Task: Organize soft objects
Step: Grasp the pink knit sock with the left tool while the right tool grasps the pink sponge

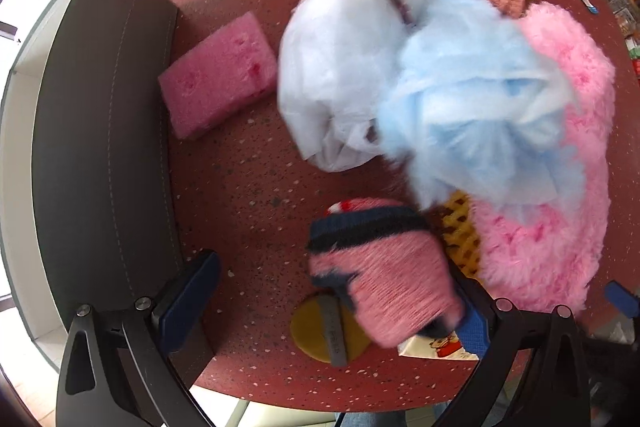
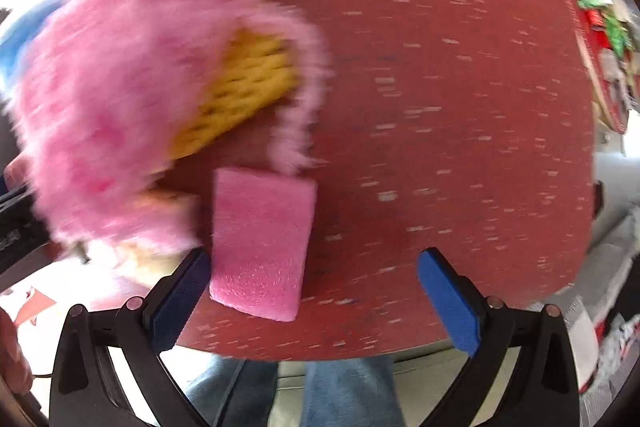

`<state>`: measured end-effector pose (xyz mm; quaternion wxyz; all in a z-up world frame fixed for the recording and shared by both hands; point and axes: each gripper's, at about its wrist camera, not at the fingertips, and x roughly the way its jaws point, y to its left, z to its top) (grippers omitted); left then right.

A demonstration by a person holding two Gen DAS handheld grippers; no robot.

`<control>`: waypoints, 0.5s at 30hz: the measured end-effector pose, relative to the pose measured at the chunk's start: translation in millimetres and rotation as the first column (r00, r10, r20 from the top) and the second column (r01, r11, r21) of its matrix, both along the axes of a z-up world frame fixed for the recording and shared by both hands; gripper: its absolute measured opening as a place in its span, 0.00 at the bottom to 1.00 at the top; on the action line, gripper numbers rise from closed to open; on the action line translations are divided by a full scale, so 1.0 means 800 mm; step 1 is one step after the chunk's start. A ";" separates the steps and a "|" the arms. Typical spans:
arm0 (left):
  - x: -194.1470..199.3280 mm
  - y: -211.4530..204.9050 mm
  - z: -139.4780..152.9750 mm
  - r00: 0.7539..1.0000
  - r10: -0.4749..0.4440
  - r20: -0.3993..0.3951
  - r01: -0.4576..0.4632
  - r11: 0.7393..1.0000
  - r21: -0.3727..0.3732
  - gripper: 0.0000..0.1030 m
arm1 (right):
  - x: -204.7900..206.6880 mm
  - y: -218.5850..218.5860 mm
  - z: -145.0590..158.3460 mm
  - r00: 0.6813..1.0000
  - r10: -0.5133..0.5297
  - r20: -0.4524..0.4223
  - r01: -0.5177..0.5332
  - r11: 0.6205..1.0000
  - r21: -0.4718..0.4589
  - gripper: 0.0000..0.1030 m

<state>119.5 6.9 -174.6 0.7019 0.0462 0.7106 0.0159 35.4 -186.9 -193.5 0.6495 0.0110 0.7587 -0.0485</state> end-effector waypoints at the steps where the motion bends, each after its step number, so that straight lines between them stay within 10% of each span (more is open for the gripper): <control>1: 0.001 -0.006 -0.001 1.000 -0.008 0.005 0.008 1.000 0.003 1.00 | 0.001 -0.013 -0.001 1.000 -0.018 -0.001 0.018 0.999 -0.032 1.00; 10: 0.008 -0.016 -0.029 0.999 -0.004 -0.036 0.004 1.000 0.017 1.00 | 0.001 -0.069 -0.002 0.990 -0.139 0.004 0.139 0.990 -0.013 1.00; 15: 0.006 -0.029 -0.043 0.999 -0.025 -0.037 0.024 1.000 -0.007 1.00 | 0.022 -0.041 -0.013 1.000 -0.030 -0.003 0.030 0.998 -0.055 1.00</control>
